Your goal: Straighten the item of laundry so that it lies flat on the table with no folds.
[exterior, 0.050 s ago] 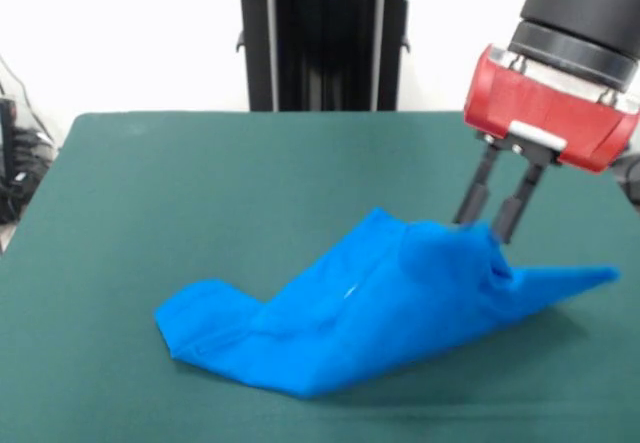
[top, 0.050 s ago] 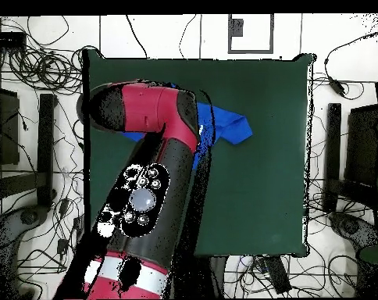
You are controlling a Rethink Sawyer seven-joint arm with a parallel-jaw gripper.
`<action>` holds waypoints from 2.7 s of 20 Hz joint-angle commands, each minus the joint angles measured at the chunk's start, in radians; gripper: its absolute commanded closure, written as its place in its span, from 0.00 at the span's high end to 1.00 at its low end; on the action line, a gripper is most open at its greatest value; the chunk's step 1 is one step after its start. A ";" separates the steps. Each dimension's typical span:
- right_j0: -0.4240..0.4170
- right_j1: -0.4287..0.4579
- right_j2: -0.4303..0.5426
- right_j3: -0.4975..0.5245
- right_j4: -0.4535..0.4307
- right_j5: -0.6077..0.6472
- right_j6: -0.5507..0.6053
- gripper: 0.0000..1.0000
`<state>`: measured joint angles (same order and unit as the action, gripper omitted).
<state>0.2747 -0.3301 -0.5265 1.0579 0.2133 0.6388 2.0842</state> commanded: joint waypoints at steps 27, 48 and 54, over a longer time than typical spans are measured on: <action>0.019 0.017 0.128 0.226 0.028 -0.190 0.225 1.00; -0.007 0.026 0.205 0.336 0.036 -0.351 0.191 1.00; -0.031 0.016 0.245 0.358 0.041 -0.355 0.180 1.00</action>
<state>0.2578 -0.3541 -0.4600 1.2709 0.2223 0.3134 2.0842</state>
